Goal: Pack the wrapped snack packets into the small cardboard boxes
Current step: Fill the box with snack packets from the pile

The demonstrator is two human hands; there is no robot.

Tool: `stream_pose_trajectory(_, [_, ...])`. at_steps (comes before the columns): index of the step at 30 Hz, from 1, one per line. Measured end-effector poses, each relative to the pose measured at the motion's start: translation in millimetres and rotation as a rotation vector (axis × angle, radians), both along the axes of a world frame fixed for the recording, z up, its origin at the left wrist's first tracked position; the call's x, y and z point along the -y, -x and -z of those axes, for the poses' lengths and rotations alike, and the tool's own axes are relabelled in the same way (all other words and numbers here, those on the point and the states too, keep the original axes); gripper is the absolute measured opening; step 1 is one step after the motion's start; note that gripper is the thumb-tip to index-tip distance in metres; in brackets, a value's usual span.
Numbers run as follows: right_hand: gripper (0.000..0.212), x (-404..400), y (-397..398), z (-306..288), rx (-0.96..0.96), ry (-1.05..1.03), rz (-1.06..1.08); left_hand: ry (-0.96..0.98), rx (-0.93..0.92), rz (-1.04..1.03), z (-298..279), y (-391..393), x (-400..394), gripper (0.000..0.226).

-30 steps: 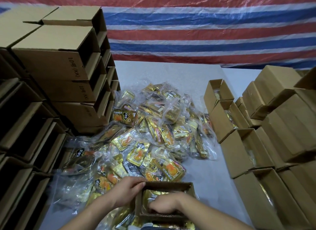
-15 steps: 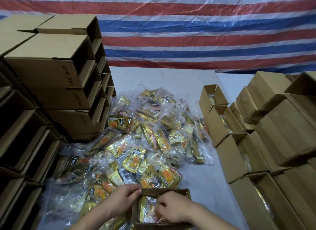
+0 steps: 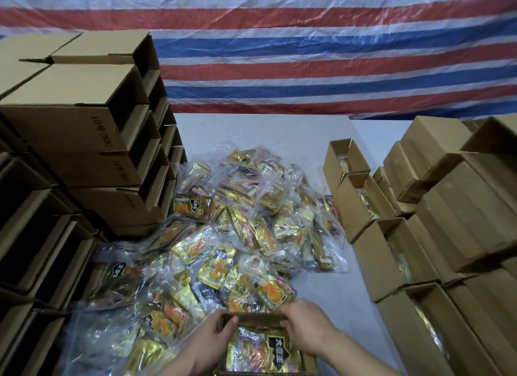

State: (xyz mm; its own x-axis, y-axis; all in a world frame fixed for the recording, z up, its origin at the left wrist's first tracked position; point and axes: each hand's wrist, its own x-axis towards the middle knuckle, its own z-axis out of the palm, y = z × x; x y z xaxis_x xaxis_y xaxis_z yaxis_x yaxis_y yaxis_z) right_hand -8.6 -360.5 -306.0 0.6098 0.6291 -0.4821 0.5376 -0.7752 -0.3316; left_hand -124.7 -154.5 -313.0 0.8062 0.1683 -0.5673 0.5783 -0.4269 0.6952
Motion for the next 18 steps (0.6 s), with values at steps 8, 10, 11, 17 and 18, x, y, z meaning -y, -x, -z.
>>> stream_pose_trajectory(8, [0.010,39,-45,-55,0.073,-0.091,0.176,0.062,0.070,0.034,-49,-79,7,0.034])
stream_pose_trajectory(10, [0.009,57,-70,-71,0.075,-0.143,0.363,0.168,0.134,-0.023,-60,-122,10,0.046])
stream_pose_trajectory(11, [0.010,66,-83,-78,0.080,-0.172,0.464,0.174,0.173,-0.061,-61,-143,11,0.051])
stream_pose_trajectory(17, [0.030,92,-175,-98,0.271,-0.293,0.892,-0.578,0.374,0.329,-41,-263,26,0.037])
stream_pose_trajectory(18, [0.031,91,-190,-100,0.275,-0.317,0.948,-0.692,0.350,0.450,-34,-282,32,0.046])
